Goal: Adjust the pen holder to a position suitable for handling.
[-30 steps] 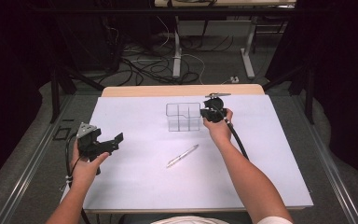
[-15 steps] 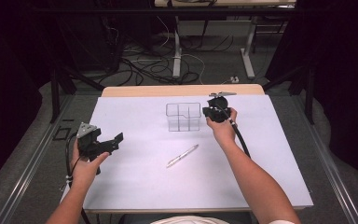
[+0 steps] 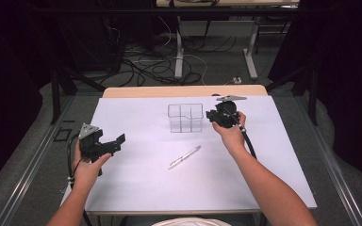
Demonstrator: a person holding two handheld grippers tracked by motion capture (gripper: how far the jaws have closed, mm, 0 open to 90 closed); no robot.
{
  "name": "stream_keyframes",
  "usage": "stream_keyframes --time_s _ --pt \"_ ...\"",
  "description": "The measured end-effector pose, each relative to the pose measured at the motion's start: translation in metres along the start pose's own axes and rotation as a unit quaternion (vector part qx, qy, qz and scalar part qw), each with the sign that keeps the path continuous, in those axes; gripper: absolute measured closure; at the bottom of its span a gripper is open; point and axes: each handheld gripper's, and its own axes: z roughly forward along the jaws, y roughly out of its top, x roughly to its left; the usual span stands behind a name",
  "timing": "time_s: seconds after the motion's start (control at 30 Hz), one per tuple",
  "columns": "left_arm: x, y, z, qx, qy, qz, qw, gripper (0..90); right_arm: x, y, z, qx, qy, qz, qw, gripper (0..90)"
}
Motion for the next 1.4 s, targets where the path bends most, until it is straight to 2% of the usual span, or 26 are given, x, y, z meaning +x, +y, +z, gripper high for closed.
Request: stream_keyframes --time_s 0.17,0.27,0.4,0.53,0.63,0.7,0.73,0.87,1.0,1.2,1.3,1.37,1.4 --pt "-0.001 0.0 0.0 0.002 -0.001 0.003 1.0 3.5 0.0 -0.007 -0.017 -0.007 0.006 -0.009 0.9999 62.6" --pt "-0.002 0.0 0.0 0.003 -0.001 0.005 1.0 3.6 0.0 -0.01 -0.021 -0.006 0.008 -0.01 0.9999 59.2" --pt "-0.004 0.0 -0.001 0.002 -0.002 0.005 1.0 3.5 0.001 -0.016 -0.03 -0.01 0.018 -0.013 0.9997 50.1" --pt "-0.006 0.0 0.0 0.0 -0.003 0.005 1.0 3.6 0.001 -0.021 -0.04 -0.019 0.023 -0.022 0.9993 44.0" --pt "-0.007 0.0 0.0 0.0 -0.005 0.005 1.0 3.9 -0.001 -0.025 -0.049 -0.031 0.027 -0.037 0.9985 38.0" --pt "-0.008 0.001 -0.001 0.001 -0.006 0.005 1.0 4.1 -0.002 -0.029 -0.055 -0.036 0.03 -0.038 0.9982 36.8" --pt "-0.008 0.001 -0.001 0.001 -0.006 0.006 1.0 4.2 -0.004 -0.033 -0.06 -0.043 0.032 -0.038 0.9979 32.3" --pt "-0.011 0.002 -0.001 0.002 -0.007 0.007 0.9999 4.3 -0.007 -0.039 -0.068 -0.047 0.032 -0.039 0.9976 30.9" --pt "-0.014 0.002 -0.001 0.005 -0.011 0.011 0.9999 4.6 -0.013 -0.048 -0.078 -0.049 0.032 -0.027 0.9979 25.5" --pt "-0.021 0.004 0.001 0.008 -0.019 0.018 0.9996 4.7 -0.021 -0.057 -0.088 -0.054 0.008 -0.026 0.9982 21.1" --pt "-0.025 0.005 0.002 0.011 -0.023 0.021 0.9994 5.1 -0.026 -0.061 -0.09 -0.054 -0.013 -0.02 0.9982 18.4" --pt "-0.027 0.006 0.002 0.012 -0.025 0.025 0.9993 5.2 -0.029 -0.065 -0.09 -0.057 -0.015 -0.02 0.9981 18.4" --pt "-0.029 0.006 0.003 0.012 -0.026 0.025 0.9993 5.3 -0.032 -0.067 -0.091 -0.057 -0.02 -0.028 0.9978 18.3"
